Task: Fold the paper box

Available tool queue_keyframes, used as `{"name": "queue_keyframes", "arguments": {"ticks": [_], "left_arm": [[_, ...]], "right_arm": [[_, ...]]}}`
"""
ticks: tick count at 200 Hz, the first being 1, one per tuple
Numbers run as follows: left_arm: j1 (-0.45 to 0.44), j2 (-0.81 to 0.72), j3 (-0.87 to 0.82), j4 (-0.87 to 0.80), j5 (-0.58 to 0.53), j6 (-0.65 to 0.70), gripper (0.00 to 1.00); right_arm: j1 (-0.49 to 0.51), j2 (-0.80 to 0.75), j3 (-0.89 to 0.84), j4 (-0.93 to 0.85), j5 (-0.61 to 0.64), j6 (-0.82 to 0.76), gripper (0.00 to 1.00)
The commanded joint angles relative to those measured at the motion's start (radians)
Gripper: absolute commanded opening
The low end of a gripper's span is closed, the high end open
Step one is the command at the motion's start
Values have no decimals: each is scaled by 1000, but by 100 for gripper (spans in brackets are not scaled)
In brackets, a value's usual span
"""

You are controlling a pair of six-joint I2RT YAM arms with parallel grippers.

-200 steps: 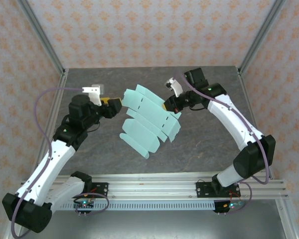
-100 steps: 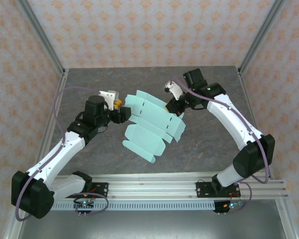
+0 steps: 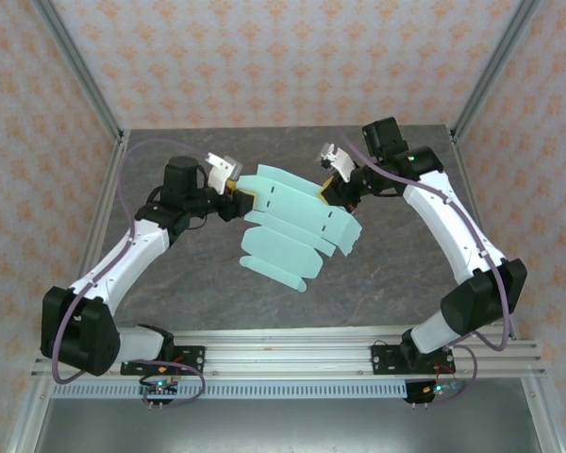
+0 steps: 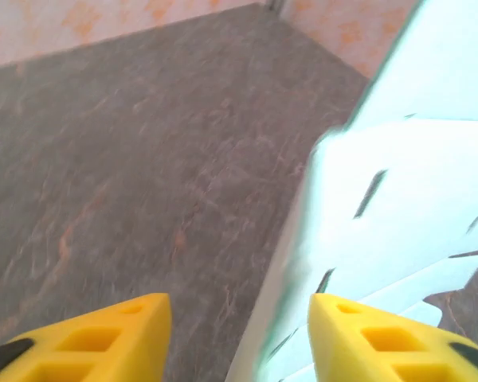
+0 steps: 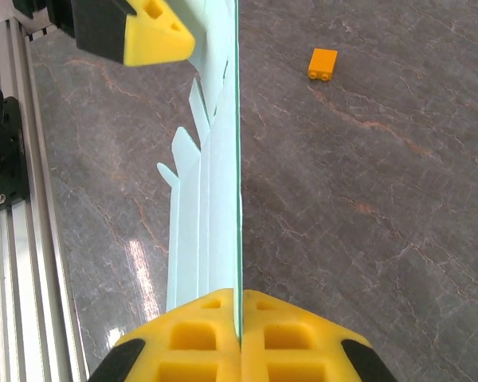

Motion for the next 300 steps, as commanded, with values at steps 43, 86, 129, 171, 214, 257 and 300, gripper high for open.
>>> {"name": "queue_keyframes", "arguments": {"ticks": [43, 86, 129, 171, 214, 257, 300], "left_arm": [[3, 79, 146, -174, 219, 155, 11], [19, 118, 258, -326, 229, 181, 4], [58, 190, 327, -382, 252, 132, 2], [62, 228, 343, -377, 294, 132, 2], [63, 250, 365, -400, 331, 138, 2], [63, 266, 381, -416, 347, 136, 2], [63, 271, 384, -425, 360, 136, 3]], "right_arm": [[12, -64, -59, 124, 86, 10, 0], [99, -171, -237, 341, 442, -18, 0], [192, -337, -522, 724, 669, -154, 0], [264, -416, -698, 982, 785, -275, 0], [338, -407, -797, 1150, 920, -448, 0], [370, -378, -863, 1290, 992, -567, 0], [382, -350, -899, 1376, 1030, -618, 0]]}}
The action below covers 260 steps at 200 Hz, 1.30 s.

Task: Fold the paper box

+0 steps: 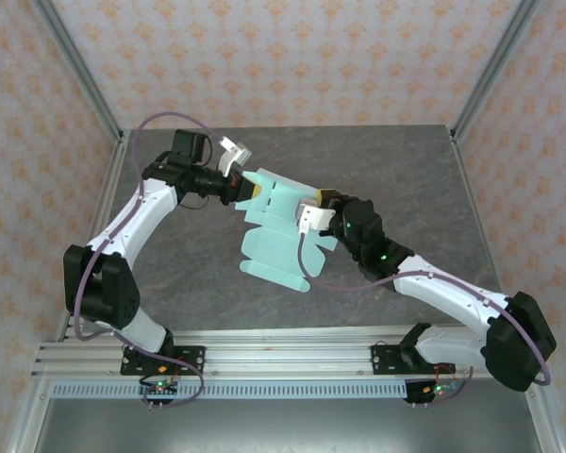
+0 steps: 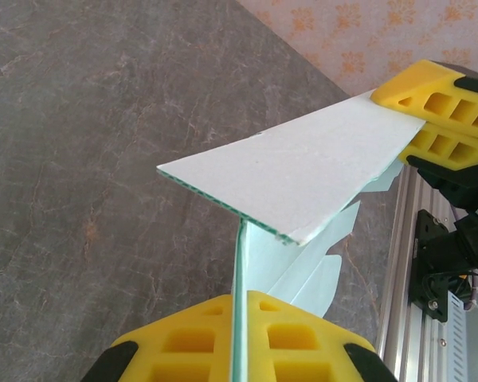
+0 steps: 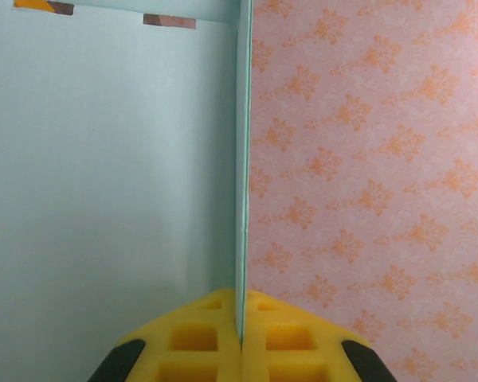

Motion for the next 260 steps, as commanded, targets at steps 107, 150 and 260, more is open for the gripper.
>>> {"name": "queue_keyframes", "arguments": {"ticks": [107, 150, 260], "left_arm": [[19, -14, 5, 8, -59, -73, 16], [23, -48, -21, 44, -93, -101, 32], [-253, -382, -484, 440, -656, -665, 48]], "right_arm": [[-61, 9, 288, -599, -180, 544, 0], [-123, 101, 445, -861, -367, 694, 0], [-253, 264, 537, -953, -475, 846, 0]]}}
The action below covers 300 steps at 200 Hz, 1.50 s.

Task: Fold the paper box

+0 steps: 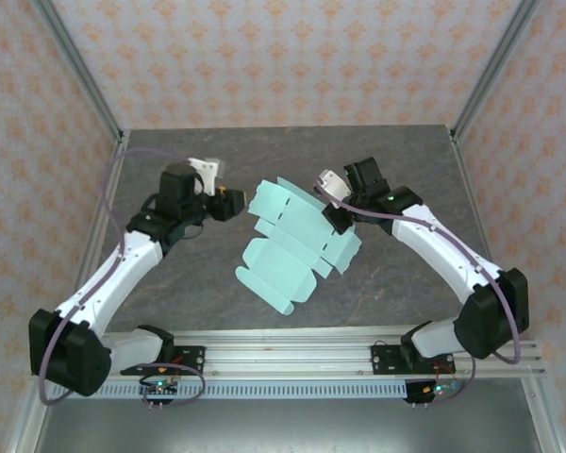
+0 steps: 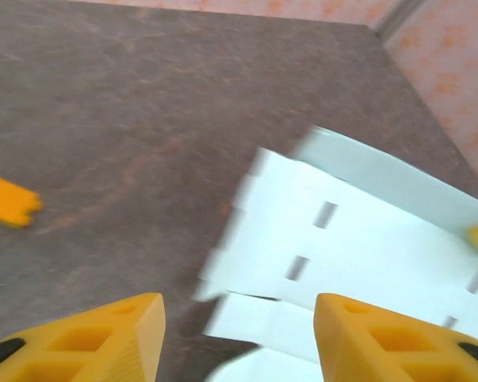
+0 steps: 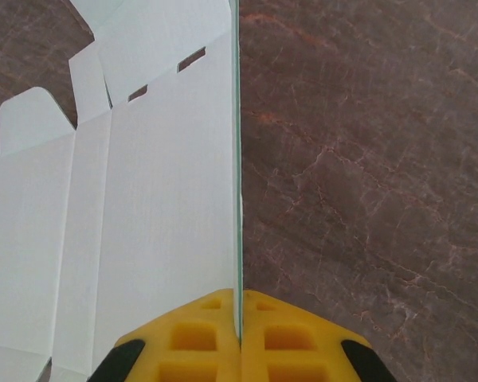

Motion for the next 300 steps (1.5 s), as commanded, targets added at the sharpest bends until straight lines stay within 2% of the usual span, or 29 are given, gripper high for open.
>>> {"name": "queue_keyframes", "arguments": {"ticks": [1, 20, 47, 69, 96, 167, 242, 300], "left_arm": [[-117, 18, -85, 151, -43, -171, 47], [-180, 95, -126, 263, -21, -275, 40], [-255, 248, -91, 322, -40, -289, 32], [-269, 378, -42, 383, -18, -320, 22], [-270, 469, 5, 416, 4, -315, 17], [-270, 557, 54, 410, 21, -270, 14], [-270, 580, 39, 404, 18, -264, 12], [-270, 666, 58, 442, 7, -268, 11]], "right_arm": [[-10, 29, 56, -7, 18, 57, 0], [-21, 59, 65, 16, 62, 90, 0], [-30, 77, 63, 43, 95, 116, 0], [-30, 75, 50, 61, 95, 120, 0], [-28, 77, 51, 56, 99, 118, 0], [-30, 88, 41, 55, 115, 112, 0], [-30, 97, 39, 59, 127, 116, 0], [-31, 120, 20, 87, 131, 131, 0]]}}
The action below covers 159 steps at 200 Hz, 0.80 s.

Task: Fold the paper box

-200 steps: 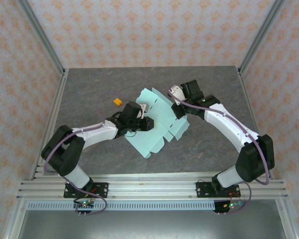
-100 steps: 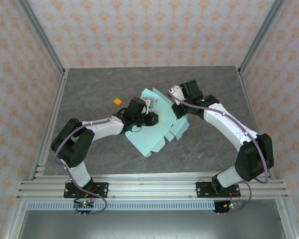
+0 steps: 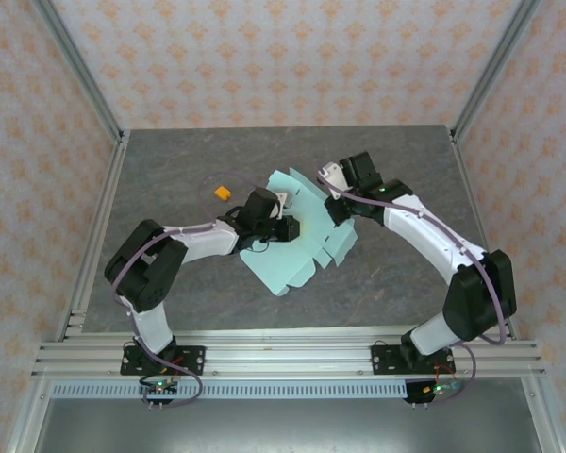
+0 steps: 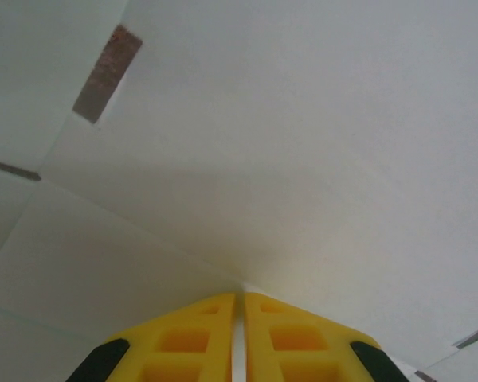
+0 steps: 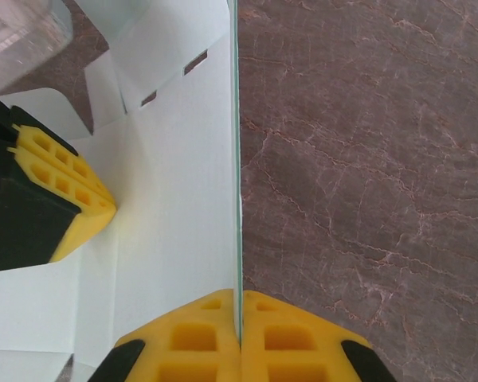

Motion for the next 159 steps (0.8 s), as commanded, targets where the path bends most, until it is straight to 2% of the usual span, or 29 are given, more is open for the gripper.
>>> {"name": "queue_keyframes", "arguments": {"ticks": [1, 75, 159], "left_arm": [[0, 46, 24, 27, -8, 15, 11], [0, 87, 45, 104, -1, -2, 10], [0, 97, 52, 58, -12, 21, 10]], "right_arm": [[-1, 20, -15, 43, 29, 23, 0], [-2, 97, -34, 76, 55, 24, 0], [-12, 107, -29, 70, 66, 17, 0]]}}
